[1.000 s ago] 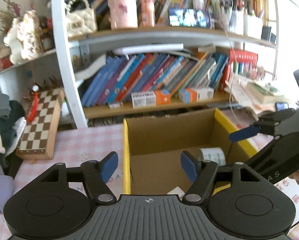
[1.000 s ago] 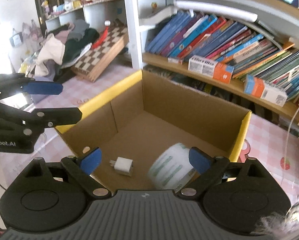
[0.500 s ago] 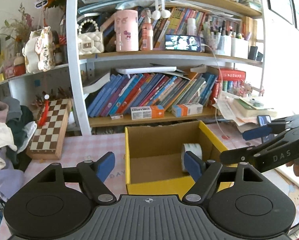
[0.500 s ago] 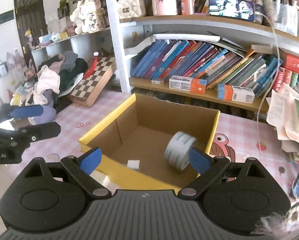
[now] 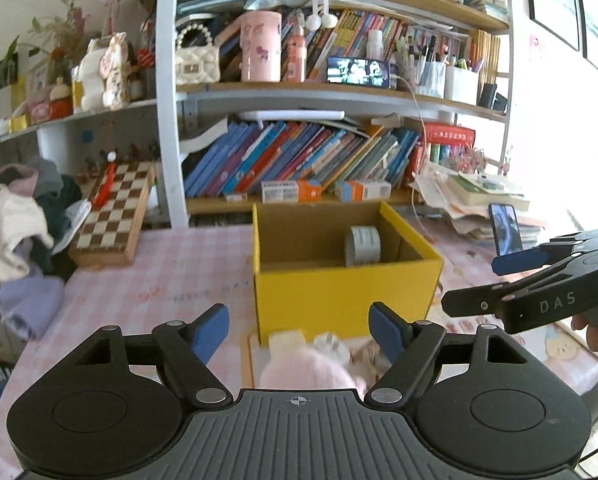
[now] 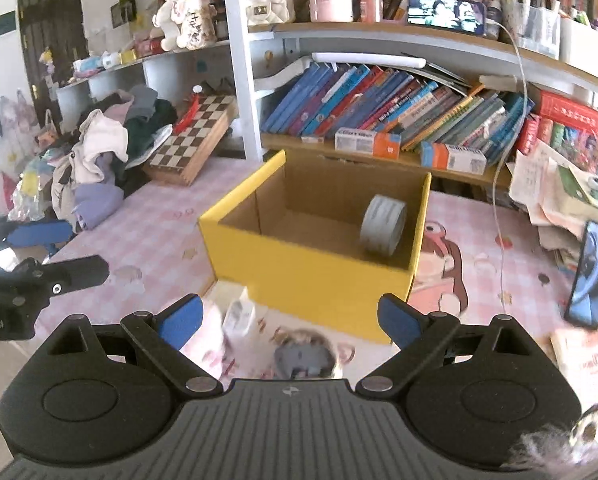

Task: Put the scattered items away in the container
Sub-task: 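Withdraw both tools from the box back toward the remaining items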

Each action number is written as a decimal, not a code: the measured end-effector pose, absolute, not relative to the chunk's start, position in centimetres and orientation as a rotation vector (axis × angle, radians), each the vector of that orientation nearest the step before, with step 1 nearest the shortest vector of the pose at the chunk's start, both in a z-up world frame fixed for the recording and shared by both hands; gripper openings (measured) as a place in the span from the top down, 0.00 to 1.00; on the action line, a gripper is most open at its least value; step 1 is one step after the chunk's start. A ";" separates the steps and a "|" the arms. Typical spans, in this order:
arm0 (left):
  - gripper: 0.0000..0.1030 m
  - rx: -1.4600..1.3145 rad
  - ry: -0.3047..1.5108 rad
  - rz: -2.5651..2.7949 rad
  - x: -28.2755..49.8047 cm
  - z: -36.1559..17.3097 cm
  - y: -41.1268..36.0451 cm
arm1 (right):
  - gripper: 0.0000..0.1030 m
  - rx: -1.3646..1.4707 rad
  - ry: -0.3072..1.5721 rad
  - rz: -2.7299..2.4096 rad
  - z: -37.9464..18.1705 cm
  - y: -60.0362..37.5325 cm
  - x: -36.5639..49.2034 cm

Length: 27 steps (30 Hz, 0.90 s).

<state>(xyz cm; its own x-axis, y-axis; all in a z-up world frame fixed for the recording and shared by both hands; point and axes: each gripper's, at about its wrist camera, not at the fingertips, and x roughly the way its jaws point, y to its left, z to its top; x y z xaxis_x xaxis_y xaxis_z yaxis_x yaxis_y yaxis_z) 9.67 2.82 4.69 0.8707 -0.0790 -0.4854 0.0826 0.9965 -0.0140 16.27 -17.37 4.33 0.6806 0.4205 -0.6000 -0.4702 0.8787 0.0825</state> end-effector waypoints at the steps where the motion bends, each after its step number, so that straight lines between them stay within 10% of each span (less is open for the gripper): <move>1: 0.22 0.005 0.512 -0.081 9.2 4.5 2.9 | 0.08 -0.076 0.657 0.495 4.1 -17.3 15.7; 27: 0.19 0.000 0.605 -0.048 4.0 1.0 2.6 | 0.08 -0.102 0.663 0.281 -0.8 -17.0 7.8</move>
